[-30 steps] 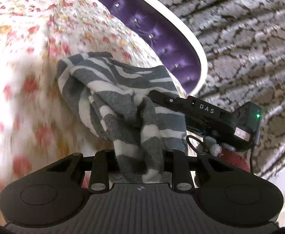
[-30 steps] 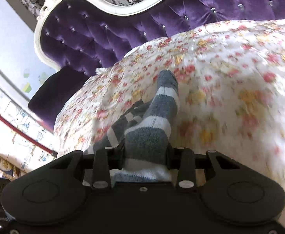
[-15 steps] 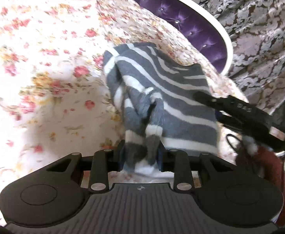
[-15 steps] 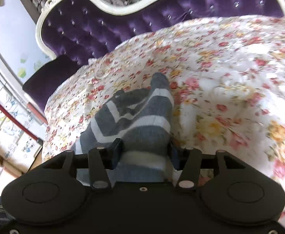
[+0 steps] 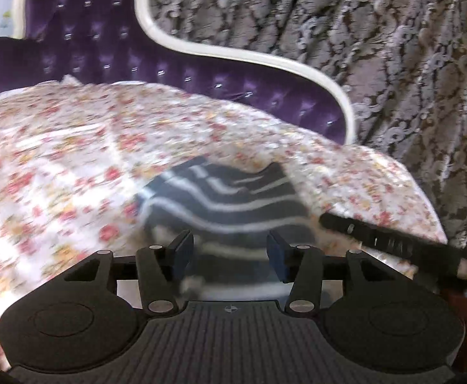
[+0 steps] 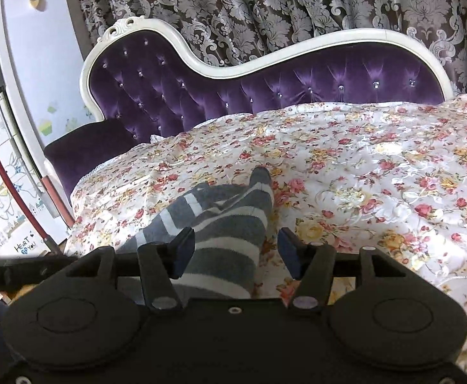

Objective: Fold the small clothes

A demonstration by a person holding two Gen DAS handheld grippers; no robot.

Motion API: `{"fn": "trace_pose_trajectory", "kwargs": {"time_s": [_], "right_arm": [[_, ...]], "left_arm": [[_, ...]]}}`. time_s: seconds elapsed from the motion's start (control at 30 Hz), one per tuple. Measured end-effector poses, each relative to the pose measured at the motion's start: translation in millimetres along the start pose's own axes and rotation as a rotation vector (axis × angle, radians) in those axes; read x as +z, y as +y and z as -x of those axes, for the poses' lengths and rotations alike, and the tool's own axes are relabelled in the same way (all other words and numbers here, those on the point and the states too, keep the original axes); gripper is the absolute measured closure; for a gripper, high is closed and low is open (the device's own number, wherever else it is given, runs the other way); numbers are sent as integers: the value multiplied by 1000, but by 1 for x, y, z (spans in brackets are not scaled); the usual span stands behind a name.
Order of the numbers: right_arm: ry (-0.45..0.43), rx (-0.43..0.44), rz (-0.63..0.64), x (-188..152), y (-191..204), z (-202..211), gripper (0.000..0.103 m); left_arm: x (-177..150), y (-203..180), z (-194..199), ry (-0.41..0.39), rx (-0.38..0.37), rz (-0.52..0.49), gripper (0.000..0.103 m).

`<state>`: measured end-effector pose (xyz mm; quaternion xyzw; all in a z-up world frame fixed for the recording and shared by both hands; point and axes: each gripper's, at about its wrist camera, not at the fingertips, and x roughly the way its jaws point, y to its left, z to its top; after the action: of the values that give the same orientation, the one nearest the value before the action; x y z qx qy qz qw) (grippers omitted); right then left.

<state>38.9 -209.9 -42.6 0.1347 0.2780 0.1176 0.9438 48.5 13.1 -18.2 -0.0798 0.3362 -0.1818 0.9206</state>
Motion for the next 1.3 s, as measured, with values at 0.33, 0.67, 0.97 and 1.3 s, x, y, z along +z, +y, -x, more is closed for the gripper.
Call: {"fn": "trace_pose_trajectory", "kwargs": {"time_s": [0.33, 0.67, 0.97, 1.3], "right_arm": [[14, 15, 67, -4, 7, 1, 63], [120, 15, 107, 5, 12, -81, 74], [97, -5, 94, 13, 7, -86, 64], [25, -36, 107, 3, 15, -23, 24]], "left_arm": [[-24, 32, -46, 88, 28, 107, 55], [-25, 30, -44, 83, 32, 97, 55], [-24, 24, -42, 74, 58, 60, 55], [-29, 9, -8, 61, 109, -4, 18]]}}
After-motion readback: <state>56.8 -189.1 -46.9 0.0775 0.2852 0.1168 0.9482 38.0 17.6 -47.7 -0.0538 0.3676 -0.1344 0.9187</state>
